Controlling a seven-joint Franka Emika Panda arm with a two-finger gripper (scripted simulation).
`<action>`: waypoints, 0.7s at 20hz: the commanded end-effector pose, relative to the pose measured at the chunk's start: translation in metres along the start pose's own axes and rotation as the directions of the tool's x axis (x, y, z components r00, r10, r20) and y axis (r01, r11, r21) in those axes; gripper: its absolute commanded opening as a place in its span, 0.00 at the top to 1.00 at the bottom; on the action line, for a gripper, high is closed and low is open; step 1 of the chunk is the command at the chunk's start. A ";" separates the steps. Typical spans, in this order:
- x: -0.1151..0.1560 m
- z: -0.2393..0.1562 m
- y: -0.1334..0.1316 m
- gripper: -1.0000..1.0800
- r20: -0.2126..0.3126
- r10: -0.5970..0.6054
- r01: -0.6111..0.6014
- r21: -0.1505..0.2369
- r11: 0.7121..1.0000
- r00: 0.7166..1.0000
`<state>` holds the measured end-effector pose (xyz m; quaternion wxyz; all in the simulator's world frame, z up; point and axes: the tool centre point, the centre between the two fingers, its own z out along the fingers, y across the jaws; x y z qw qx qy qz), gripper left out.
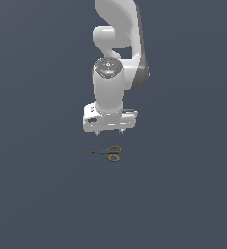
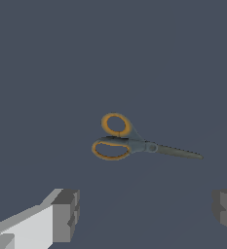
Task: Pick up the object and move it to a goal position.
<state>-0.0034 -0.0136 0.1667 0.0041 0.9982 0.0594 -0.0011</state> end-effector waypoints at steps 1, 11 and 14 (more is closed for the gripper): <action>0.000 0.004 0.002 0.04 0.001 -0.041 0.041 -0.002 0.999 0.999; 0.001 0.028 0.013 0.04 0.007 -0.281 0.281 -0.008 0.960 0.960; 0.001 0.036 0.016 0.04 0.008 -0.357 0.357 -0.008 0.934 0.934</action>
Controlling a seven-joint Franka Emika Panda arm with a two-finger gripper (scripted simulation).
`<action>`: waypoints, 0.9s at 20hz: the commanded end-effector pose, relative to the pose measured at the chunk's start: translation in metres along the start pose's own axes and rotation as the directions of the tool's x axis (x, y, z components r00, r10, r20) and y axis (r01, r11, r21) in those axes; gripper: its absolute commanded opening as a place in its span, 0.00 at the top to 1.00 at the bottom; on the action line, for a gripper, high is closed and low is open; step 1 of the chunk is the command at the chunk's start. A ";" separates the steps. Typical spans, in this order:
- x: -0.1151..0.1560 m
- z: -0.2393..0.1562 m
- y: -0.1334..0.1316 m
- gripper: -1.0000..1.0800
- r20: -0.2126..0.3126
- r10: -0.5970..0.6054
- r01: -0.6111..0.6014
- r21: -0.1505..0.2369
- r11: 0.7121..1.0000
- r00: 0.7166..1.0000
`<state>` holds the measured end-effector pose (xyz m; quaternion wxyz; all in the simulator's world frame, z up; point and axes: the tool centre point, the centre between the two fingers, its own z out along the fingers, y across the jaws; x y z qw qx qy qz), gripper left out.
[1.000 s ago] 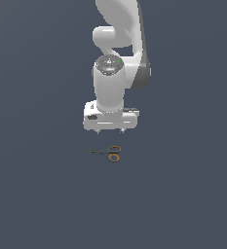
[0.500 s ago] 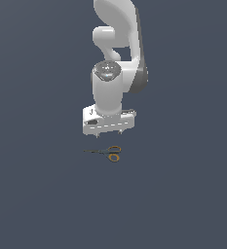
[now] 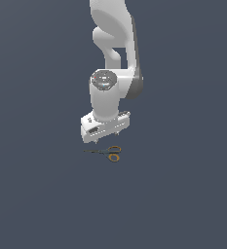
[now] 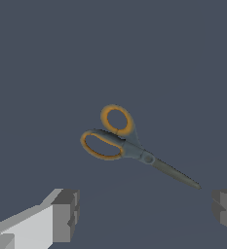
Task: Pick up the object and move it to a goal position.
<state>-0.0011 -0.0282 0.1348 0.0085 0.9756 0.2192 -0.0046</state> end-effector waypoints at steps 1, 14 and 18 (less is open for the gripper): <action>-0.001 0.007 0.003 0.04 0.001 -0.068 0.068 -0.001 0.998 0.998; -0.006 0.040 0.014 0.04 -0.001 -0.403 0.403 0.001 0.915 0.915; -0.007 0.050 0.017 0.04 -0.004 -0.498 0.498 0.002 0.867 0.867</action>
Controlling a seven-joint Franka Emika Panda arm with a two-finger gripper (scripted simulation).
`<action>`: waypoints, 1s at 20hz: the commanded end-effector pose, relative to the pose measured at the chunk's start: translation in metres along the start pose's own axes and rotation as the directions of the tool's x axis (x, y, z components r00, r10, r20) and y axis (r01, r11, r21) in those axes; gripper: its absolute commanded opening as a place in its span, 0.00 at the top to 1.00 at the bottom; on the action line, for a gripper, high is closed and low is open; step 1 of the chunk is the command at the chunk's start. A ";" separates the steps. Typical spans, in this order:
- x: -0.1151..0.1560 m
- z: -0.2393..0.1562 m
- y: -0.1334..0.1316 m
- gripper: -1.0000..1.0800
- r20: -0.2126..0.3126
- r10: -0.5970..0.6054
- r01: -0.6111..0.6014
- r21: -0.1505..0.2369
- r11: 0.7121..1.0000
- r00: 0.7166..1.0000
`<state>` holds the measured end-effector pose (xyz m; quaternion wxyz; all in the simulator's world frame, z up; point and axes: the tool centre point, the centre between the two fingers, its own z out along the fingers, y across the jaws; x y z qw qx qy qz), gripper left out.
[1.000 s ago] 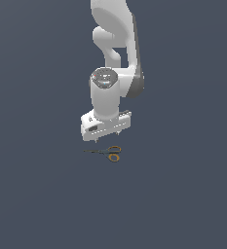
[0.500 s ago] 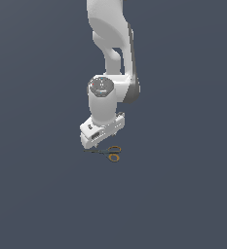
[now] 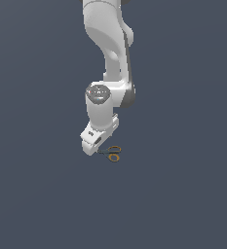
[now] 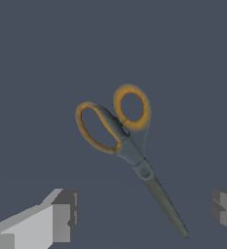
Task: Pick up the object and move it to a goal position.
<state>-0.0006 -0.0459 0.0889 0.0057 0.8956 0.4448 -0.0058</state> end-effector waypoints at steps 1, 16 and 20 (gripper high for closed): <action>-0.002 0.006 0.001 0.04 -0.002 -0.068 0.068 0.001 0.998 0.998; -0.007 0.030 0.004 0.04 -0.015 -0.317 0.317 0.000 0.948 0.948; -0.008 0.031 0.005 0.04 -0.016 -0.333 0.333 0.000 0.943 0.943</action>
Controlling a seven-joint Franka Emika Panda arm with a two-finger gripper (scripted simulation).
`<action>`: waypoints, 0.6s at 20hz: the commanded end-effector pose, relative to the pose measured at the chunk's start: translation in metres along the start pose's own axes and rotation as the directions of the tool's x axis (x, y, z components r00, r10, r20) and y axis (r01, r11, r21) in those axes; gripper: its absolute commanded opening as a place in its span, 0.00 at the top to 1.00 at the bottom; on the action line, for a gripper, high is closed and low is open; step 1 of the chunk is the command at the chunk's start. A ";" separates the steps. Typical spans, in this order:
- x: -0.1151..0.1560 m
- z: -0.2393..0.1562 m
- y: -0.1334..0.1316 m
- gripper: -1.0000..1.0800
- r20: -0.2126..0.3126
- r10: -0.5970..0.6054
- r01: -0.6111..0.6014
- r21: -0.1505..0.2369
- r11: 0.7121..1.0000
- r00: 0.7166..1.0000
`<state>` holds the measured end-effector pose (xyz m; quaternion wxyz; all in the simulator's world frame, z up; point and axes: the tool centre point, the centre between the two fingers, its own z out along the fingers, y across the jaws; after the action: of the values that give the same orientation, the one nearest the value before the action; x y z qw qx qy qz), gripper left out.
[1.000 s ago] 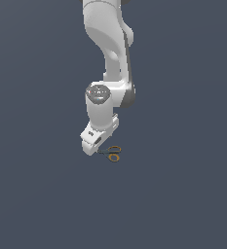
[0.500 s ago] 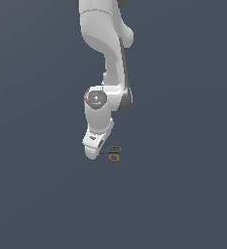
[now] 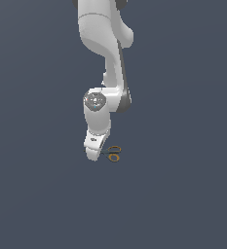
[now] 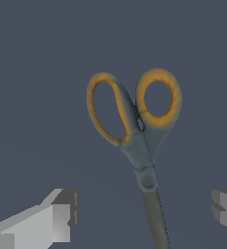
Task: Pick up the object and move it to a goal position.
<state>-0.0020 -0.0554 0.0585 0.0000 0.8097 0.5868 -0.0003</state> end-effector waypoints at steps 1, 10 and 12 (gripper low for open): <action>0.000 0.000 0.000 0.04 -0.001 -0.008 0.008 0.000 1.000 1.000; 0.000 0.021 -0.001 0.04 0.000 -0.005 0.005 0.000 1.000 1.000; 0.000 0.032 -0.001 0.04 0.000 -0.007 0.007 0.000 1.000 1.000</action>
<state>-0.0024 -0.0553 0.0344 0.0003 0.8081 0.5891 0.0001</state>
